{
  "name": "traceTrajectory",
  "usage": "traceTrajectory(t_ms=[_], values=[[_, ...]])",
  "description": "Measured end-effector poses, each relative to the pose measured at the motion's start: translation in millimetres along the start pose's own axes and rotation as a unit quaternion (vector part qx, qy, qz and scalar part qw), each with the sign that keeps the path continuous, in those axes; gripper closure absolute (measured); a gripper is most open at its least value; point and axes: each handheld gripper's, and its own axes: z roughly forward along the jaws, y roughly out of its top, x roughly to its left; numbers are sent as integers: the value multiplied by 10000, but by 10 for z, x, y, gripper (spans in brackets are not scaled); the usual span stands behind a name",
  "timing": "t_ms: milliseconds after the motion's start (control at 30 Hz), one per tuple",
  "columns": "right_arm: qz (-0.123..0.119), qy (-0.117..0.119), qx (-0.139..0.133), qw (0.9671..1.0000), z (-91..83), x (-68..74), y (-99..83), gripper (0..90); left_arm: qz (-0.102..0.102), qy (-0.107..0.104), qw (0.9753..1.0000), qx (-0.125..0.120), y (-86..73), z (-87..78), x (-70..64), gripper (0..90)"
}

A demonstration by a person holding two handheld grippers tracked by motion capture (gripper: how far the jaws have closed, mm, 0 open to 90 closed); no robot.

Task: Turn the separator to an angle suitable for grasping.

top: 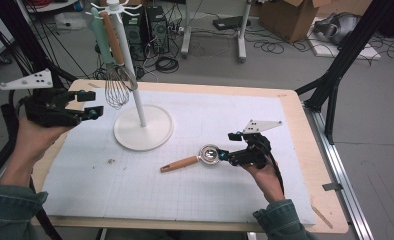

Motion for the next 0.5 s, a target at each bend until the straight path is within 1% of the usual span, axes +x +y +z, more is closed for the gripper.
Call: traceTrajectory(t_ms=[67,133,233,367,500], values=[[7,15,50,10000,20,-6,-2,214,23,45,10000,39,-71,26,-21,323],[-29,27,109,9999,36,-9,-3,223,-15,27,10000,15,-125,38,-42,312],[-78,58,149,9998,40,0,-3,256,13,41,10000,7,-199,59,-95,307],[-172,156,206,9995,54,19,-8,355,46,55,10000,17,-293,94,-168,290],[-243,253,307,9989,104,43,-14,483,46,85,9999,35,-376,118,-203,280]])
